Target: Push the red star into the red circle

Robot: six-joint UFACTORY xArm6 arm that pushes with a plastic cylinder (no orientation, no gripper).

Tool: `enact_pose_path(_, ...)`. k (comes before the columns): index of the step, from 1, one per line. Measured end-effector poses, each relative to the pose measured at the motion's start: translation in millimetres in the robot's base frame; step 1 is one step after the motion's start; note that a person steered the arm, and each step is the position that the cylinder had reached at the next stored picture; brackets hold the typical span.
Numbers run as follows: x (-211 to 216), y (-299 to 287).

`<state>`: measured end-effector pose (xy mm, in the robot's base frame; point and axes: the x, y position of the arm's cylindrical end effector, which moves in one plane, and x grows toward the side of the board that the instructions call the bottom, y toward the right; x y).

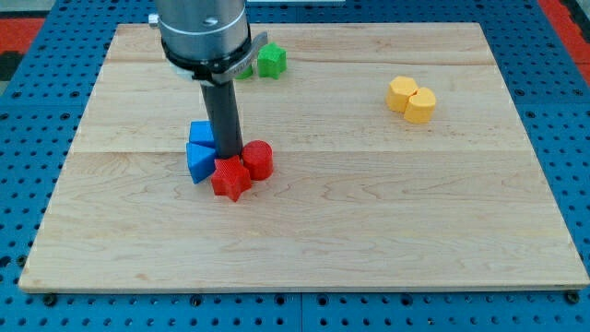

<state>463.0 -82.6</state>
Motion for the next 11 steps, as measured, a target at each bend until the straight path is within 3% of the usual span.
enact_pose_path(1, 27.0, -1.2)
enact_pose_path(3, 45.7, -70.0)
enact_pose_path(5, 100.5, -55.8)
enact_pose_path(6, 105.5, -38.4)
enact_pose_path(11, 19.3, 19.7)
